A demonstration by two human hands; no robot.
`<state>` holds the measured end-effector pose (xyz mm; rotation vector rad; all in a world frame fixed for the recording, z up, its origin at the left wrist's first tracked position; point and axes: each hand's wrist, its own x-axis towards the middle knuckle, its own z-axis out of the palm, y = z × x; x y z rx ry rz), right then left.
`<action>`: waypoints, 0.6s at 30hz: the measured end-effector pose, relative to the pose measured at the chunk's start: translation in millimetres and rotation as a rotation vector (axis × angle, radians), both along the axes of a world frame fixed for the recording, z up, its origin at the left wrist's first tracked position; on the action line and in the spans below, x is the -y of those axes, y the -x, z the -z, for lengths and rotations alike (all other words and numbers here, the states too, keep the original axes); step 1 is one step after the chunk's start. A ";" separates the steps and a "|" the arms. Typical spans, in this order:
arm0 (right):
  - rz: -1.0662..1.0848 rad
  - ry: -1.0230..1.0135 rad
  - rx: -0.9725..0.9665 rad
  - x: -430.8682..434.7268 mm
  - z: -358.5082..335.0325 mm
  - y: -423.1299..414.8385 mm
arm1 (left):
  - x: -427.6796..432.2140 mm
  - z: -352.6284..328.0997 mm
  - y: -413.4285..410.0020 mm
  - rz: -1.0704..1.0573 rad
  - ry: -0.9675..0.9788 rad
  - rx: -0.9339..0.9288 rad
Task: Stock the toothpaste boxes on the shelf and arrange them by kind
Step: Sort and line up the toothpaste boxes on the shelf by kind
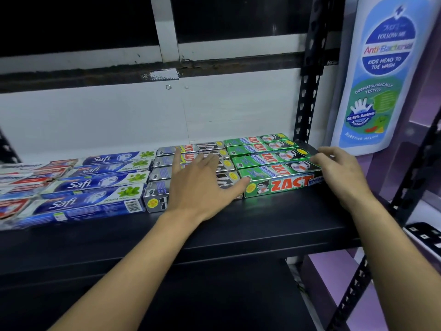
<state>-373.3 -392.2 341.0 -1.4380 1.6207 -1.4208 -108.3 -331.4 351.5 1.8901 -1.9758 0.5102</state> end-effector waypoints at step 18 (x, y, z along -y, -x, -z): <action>-0.069 0.013 -0.025 2.1 2.3 1.2 | 52.9 -29.7 21.6 0.186 -0.464 -0.058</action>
